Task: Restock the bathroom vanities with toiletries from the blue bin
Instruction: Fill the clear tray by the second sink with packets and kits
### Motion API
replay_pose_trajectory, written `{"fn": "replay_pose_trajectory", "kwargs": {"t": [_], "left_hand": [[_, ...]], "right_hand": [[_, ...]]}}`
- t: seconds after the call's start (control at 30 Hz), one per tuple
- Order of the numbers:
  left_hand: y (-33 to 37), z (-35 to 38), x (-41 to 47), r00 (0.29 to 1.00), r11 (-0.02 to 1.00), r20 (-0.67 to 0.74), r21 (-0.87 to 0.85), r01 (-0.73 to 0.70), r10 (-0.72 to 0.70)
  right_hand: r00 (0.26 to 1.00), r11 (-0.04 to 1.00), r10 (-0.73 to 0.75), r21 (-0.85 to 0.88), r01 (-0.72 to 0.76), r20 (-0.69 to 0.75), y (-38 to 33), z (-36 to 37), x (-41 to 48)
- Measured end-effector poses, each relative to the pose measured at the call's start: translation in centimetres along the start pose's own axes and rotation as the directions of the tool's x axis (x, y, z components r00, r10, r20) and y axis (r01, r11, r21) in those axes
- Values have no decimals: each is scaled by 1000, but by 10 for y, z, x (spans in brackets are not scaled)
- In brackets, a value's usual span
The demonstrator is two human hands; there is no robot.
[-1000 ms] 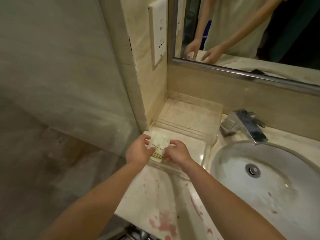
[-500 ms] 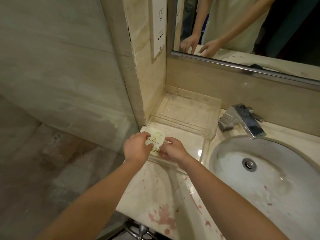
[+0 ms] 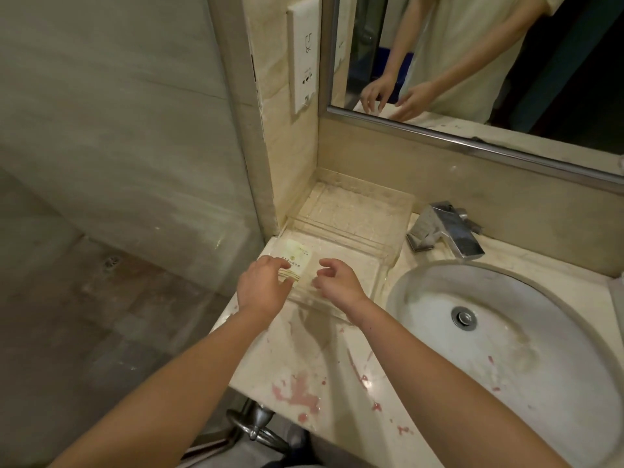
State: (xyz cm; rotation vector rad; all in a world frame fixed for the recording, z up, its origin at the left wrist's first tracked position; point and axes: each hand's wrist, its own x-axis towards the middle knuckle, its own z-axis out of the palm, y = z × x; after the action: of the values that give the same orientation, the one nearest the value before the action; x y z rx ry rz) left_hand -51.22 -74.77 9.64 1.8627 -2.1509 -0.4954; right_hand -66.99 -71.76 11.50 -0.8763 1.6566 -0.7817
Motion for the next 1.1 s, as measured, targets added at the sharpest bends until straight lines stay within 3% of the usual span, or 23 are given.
{"fn": "replay_pose_trajectory", "kwargs": {"t": [0.3, 0.73, 1.0, 1.1], "left_hand": [[35, -2, -90, 990, 950, 4, -281, 139, -144], [48, 9, -258, 937, 868, 2, -375, 325, -350], [25, 7, -363, 845, 765, -14, -432, 477, -535], [14, 1, -398, 799, 732, -21, -416, 540, -601]], "right_hand": [[982, 962, -183, -200, 188, 42, 17, -28, -75], [899, 757, -317, -492, 431, 301, 78, -49, -189], [768, 590, -353, -511, 626, 534, 107, -10, -249], [703, 479, -327, -530, 700, 632, 113, 13, -268]]}}
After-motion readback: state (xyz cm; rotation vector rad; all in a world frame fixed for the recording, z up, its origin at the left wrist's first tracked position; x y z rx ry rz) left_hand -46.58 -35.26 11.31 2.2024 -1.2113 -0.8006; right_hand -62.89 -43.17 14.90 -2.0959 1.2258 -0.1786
